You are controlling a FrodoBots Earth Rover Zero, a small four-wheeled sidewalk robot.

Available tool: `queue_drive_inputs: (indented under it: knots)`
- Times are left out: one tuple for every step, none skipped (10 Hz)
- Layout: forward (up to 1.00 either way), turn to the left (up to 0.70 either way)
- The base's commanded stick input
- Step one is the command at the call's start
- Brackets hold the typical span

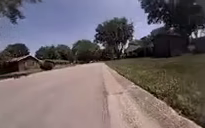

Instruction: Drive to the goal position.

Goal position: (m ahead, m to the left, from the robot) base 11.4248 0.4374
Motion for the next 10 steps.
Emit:
queue_drive_inputs:
  knots:
    - [0.70,0.00]
    - [0.70,0.00]
    - [0.70,0.00]
    - [0.70,0.00]
    - [0.70,0.00]
    - [0.70,0.00]
    - [0.70,0.00]
    - [0.70,0.00]
    - [0.70,0.00]
    - [0.70,0.00]
